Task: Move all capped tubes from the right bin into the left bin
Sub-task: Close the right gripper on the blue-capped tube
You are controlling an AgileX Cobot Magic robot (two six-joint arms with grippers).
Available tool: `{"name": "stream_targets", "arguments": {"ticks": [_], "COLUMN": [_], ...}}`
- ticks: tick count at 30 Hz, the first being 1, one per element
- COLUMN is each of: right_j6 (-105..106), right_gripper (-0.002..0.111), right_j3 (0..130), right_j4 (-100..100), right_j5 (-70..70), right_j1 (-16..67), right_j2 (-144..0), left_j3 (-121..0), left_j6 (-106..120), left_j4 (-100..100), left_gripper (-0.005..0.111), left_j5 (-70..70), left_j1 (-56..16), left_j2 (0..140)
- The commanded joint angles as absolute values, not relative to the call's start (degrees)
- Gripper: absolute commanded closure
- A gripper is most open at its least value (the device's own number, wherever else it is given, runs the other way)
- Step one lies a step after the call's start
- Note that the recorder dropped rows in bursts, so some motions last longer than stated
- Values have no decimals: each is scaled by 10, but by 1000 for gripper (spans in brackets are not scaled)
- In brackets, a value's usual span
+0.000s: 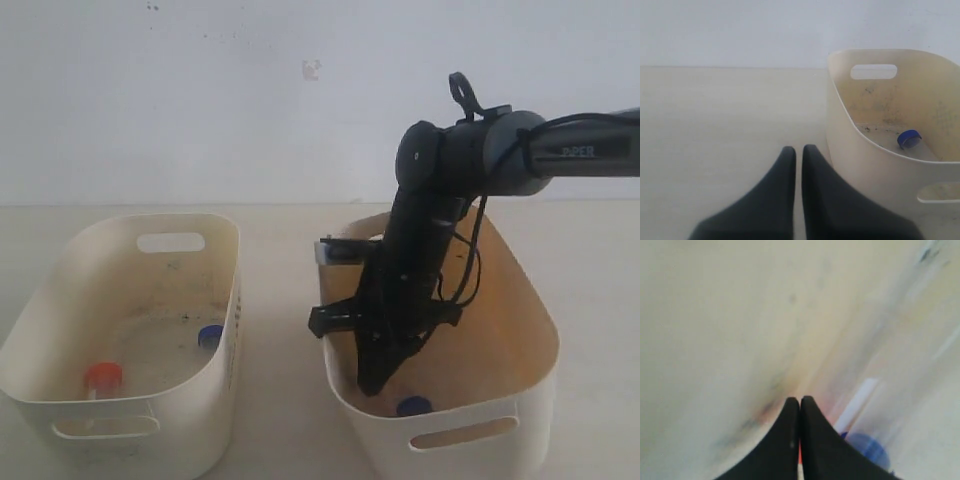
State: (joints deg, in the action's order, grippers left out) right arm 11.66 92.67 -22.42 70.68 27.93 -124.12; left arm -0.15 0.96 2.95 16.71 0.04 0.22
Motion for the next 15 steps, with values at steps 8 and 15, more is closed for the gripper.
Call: {"name": "stream_targets", "arguments": {"ticks": [8,15], "right_j6": [93,35], "right_gripper": [108,108], "right_j3": [973,973], "right_j4": [-165,-50], "right_j5": [700,700], "right_j1": [278,278], "right_j2": [-1209,-1188], "left_j3": [0,0], "left_j6": [10,10], "left_j4": [32,32], "left_gripper": [103,103], "left_j5": [165,165], "left_j1": [3,3], "left_j2": [0,0]}}
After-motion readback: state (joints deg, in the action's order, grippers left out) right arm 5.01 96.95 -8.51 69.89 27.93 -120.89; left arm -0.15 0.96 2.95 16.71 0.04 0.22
